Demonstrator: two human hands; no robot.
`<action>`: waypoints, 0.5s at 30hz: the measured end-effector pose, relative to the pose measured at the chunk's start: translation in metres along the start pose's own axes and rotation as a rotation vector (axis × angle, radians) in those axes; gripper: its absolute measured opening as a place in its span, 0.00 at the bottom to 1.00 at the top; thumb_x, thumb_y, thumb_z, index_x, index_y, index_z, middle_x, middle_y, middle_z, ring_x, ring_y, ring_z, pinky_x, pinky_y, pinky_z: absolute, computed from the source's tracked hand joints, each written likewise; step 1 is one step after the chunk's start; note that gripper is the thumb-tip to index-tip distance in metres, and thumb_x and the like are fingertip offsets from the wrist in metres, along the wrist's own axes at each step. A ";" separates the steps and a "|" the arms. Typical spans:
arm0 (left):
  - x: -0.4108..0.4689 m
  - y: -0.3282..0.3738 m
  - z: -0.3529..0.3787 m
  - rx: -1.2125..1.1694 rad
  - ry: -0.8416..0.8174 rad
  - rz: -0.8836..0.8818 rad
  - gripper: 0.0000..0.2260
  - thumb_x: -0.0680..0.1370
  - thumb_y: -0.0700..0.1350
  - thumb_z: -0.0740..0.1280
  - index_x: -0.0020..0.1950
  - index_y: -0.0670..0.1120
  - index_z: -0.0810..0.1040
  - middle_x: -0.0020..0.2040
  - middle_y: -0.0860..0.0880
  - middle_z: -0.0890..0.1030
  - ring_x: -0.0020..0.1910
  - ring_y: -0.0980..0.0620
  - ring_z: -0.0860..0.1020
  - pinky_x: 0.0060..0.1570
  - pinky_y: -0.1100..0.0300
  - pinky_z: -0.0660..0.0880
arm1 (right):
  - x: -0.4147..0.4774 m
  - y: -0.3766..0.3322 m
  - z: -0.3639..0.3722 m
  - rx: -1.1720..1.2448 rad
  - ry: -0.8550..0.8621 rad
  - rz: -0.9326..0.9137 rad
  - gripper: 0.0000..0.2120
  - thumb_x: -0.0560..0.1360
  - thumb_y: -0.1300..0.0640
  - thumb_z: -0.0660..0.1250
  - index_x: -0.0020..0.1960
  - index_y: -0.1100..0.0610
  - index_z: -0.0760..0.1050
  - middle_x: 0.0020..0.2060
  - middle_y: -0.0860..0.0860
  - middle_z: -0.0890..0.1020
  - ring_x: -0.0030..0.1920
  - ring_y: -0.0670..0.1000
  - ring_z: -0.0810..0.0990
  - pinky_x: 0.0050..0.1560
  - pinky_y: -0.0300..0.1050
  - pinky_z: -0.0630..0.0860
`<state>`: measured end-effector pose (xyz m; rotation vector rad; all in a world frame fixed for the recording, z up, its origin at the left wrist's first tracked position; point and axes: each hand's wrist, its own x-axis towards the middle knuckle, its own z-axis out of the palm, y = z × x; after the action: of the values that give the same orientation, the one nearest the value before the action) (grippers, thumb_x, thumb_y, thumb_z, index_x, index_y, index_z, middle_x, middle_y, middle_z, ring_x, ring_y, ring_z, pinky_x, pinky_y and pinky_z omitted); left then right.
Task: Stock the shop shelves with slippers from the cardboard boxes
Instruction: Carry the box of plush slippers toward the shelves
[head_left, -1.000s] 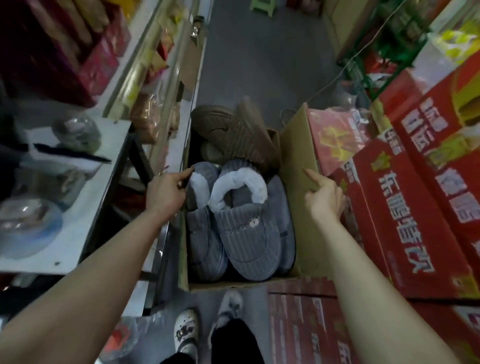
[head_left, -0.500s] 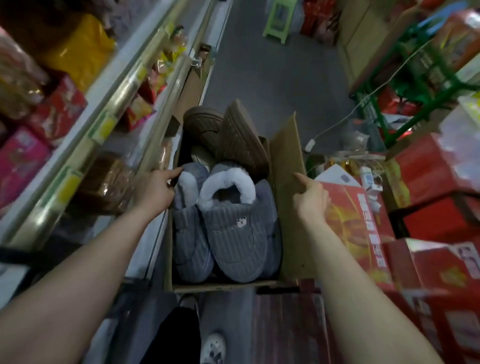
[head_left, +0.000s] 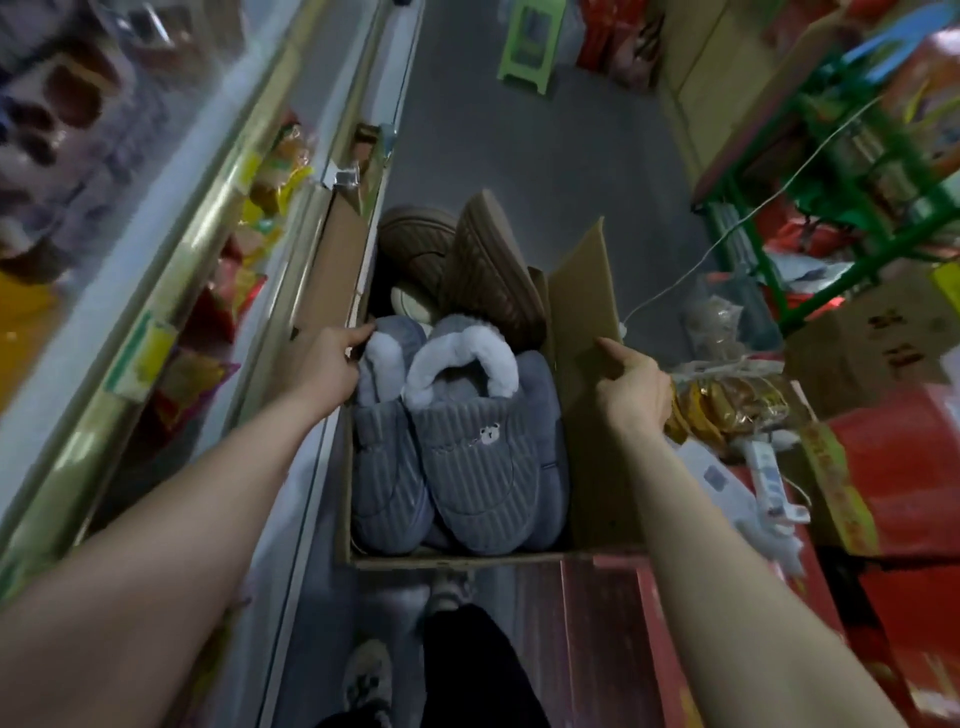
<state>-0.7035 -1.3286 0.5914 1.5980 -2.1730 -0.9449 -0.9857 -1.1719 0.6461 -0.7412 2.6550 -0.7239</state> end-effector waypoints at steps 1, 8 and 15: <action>0.029 0.012 0.000 -0.023 0.001 0.007 0.21 0.74 0.44 0.64 0.68 0.53 0.76 0.58 0.43 0.82 0.53 0.45 0.81 0.47 0.59 0.75 | 0.029 -0.011 0.005 0.007 0.003 0.002 0.29 0.76 0.68 0.63 0.68 0.41 0.74 0.65 0.52 0.78 0.62 0.56 0.78 0.60 0.53 0.78; 0.215 0.089 0.008 -0.099 0.063 0.030 0.18 0.78 0.29 0.61 0.68 0.35 0.72 0.65 0.37 0.75 0.59 0.52 0.71 0.45 0.75 0.60 | 0.225 -0.091 0.030 0.052 0.010 -0.001 0.29 0.74 0.68 0.63 0.65 0.38 0.76 0.61 0.53 0.80 0.61 0.58 0.78 0.63 0.57 0.77; 0.405 0.119 0.004 -0.032 0.095 0.032 0.20 0.76 0.35 0.64 0.67 0.46 0.78 0.58 0.39 0.82 0.53 0.46 0.79 0.44 0.63 0.68 | 0.397 -0.190 0.035 0.025 -0.038 -0.067 0.30 0.72 0.67 0.61 0.66 0.41 0.76 0.60 0.53 0.81 0.59 0.58 0.79 0.63 0.55 0.77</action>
<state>-0.9346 -1.6817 0.6049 1.5558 -2.1033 -0.8715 -1.2229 -1.5433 0.6641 -0.8327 2.5933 -0.7519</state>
